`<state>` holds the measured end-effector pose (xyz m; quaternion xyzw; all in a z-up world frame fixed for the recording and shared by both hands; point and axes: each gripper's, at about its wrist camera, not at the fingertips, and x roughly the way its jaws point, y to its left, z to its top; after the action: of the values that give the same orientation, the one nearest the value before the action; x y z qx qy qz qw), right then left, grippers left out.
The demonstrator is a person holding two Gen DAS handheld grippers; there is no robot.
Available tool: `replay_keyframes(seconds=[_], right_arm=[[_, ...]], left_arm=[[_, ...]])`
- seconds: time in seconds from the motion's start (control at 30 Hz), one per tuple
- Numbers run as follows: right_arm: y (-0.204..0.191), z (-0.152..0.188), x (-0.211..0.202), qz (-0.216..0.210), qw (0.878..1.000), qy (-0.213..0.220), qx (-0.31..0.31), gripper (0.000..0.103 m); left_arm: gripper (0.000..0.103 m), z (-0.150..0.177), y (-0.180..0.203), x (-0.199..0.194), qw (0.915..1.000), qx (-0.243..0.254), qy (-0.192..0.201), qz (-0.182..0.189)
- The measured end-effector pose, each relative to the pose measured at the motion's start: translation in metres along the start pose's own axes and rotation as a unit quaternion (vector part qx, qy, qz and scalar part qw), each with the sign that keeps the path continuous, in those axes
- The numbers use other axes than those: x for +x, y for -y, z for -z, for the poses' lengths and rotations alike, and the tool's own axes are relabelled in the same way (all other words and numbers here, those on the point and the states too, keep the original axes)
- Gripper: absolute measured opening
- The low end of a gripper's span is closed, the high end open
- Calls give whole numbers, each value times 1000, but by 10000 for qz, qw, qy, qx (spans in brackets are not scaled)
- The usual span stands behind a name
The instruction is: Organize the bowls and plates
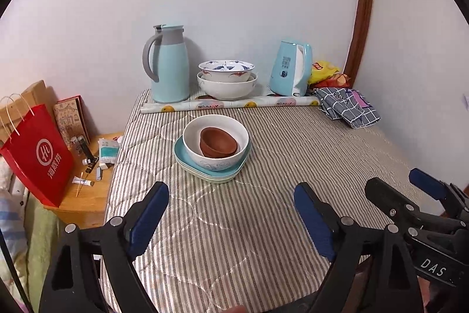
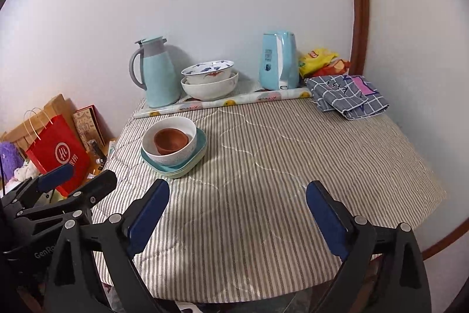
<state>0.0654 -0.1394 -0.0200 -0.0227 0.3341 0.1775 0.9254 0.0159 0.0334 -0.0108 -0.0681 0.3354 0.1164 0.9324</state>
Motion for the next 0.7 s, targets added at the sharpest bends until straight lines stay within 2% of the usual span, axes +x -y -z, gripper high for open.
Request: replay_keyframes(seconds=[0.7], right_arm=[[-1,6,-19,110,9998,148,-67,95]], left_arm=[[89,2,-2,-12,9998,-137,83,152]])
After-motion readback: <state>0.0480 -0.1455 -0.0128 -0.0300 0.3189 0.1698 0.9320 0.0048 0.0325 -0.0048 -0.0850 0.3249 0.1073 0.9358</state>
